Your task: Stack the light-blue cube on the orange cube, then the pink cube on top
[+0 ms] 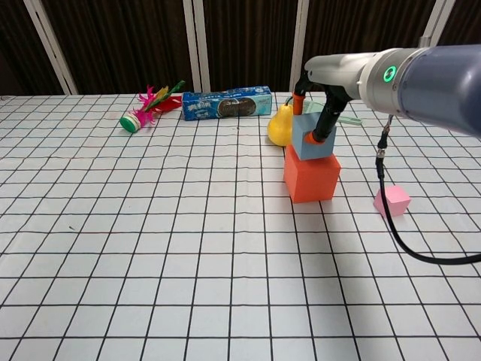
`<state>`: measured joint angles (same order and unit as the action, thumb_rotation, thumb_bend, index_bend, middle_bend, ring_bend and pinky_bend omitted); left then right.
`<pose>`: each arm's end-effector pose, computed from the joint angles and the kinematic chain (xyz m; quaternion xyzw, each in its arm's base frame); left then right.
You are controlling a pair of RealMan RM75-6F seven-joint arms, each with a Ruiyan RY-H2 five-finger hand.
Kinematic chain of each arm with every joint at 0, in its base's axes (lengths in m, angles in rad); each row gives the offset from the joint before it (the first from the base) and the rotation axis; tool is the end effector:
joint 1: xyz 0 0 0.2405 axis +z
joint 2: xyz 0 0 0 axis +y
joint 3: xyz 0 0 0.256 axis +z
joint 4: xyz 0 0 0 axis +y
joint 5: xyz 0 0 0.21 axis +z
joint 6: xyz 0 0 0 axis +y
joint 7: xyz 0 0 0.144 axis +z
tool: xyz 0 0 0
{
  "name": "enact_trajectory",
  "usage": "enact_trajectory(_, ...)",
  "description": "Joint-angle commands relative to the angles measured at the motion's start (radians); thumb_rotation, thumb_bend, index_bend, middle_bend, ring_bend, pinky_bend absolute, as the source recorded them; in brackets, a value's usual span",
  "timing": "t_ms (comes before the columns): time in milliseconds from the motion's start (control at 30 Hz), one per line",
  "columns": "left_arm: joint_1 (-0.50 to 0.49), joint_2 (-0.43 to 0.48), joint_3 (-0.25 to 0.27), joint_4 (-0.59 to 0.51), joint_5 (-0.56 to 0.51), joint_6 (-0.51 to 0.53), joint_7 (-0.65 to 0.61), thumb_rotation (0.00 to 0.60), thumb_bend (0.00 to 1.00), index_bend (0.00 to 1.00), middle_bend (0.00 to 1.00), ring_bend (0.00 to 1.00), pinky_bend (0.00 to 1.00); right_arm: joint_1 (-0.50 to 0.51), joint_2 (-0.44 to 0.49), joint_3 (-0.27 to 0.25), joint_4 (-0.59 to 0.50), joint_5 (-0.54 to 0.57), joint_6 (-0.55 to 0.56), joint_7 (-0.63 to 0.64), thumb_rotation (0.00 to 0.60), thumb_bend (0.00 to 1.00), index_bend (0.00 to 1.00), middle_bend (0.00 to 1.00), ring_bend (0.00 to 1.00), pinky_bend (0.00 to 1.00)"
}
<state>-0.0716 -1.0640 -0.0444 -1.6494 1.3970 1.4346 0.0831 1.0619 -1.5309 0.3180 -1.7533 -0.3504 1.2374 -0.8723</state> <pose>-0.3268 0.1744 0.1718 -0.5889 -0.4005 -0.3219 0.6238 -0.0538 -0.3646 0.0065 0.7007 -0.4140 0.2946 0.5010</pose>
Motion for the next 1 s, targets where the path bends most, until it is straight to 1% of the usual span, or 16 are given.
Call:
enact_trajectory(33,-0.001,0.000,0.001,-0.001,0.001,-0.001,0.002,0.600,0.21,0.22,0.02,0.00,0.02,0.001,-0.001,0.000,0.004,0.001,-0.002,0.002,0.600,0.41,0.41,0.07,0.03,0.00)
enact_trajectory(1000,-0.001,-0.002,-0.002,-0.001,-0.005,-0.001,0.008,0.600,0.21,0.22,0.02,0.00,0.02,0.000,0.004,-0.010,0.009,-0.001,-0.006,0.011,0.600,0.41,0.41,0.07,0.03,0.00)
